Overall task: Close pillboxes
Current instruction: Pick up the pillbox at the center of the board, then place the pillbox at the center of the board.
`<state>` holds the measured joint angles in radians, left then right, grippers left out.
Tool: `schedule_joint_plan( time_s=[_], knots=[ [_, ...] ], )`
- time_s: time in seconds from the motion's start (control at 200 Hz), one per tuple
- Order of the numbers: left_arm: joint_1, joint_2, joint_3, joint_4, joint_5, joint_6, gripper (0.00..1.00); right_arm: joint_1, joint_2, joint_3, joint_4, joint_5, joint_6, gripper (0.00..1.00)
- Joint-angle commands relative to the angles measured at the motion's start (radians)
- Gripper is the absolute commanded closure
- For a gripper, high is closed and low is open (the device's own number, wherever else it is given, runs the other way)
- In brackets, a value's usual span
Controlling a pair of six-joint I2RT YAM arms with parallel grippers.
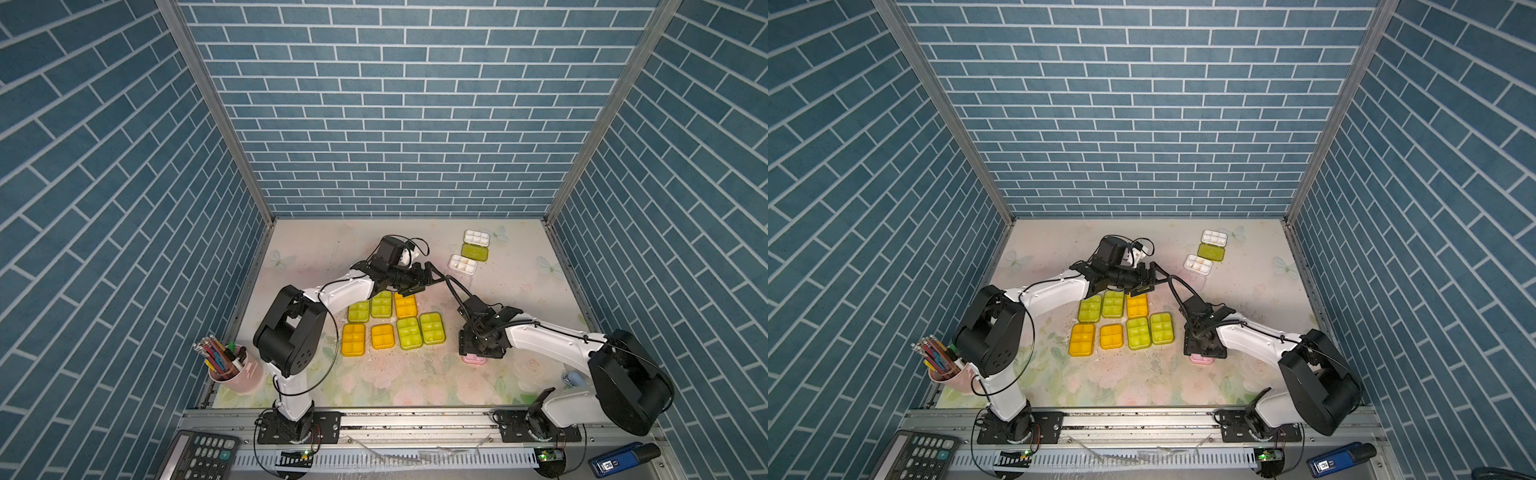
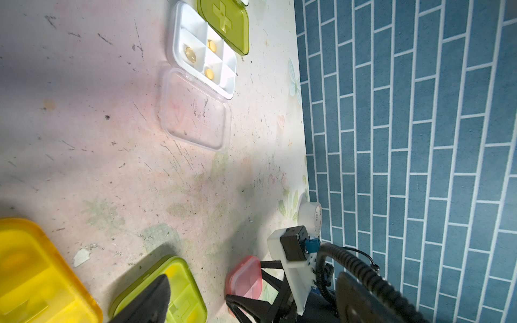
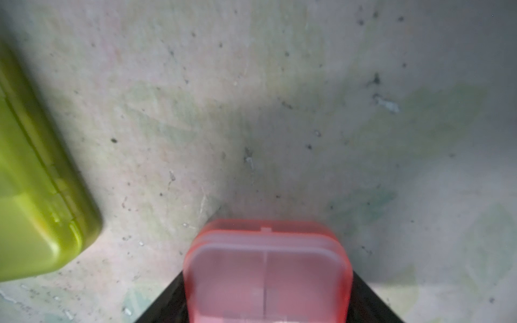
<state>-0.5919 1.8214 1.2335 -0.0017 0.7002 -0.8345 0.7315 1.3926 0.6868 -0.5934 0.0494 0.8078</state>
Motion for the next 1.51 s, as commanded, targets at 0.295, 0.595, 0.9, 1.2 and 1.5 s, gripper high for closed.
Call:
schedule_joint_plan(
  time_s=[0.295,0.595,0.9,1.2,1.5],
  knots=[
    [0.007,-0.034,-0.006,0.015,0.012,0.017,0.07,0.01,-0.002,0.108,-0.054,0.071,-0.057,0.37],
    [0.07,-0.074,-0.008,-0.015,-0.03,0.046,0.07,0.005,0.263,0.429,-0.023,0.096,-0.207,0.36],
    [0.125,-0.096,-0.006,-0.021,-0.038,0.05,0.07,-0.023,0.506,0.687,0.016,0.024,-0.276,0.36],
    [0.135,-0.091,-0.01,-0.012,-0.033,0.041,0.07,-0.028,0.586,0.718,0.041,0.002,-0.209,0.36],
    [0.136,-0.084,-0.016,0.003,-0.028,0.025,0.07,-0.011,0.556,0.637,0.075,0.003,-0.148,0.36]
  ],
)
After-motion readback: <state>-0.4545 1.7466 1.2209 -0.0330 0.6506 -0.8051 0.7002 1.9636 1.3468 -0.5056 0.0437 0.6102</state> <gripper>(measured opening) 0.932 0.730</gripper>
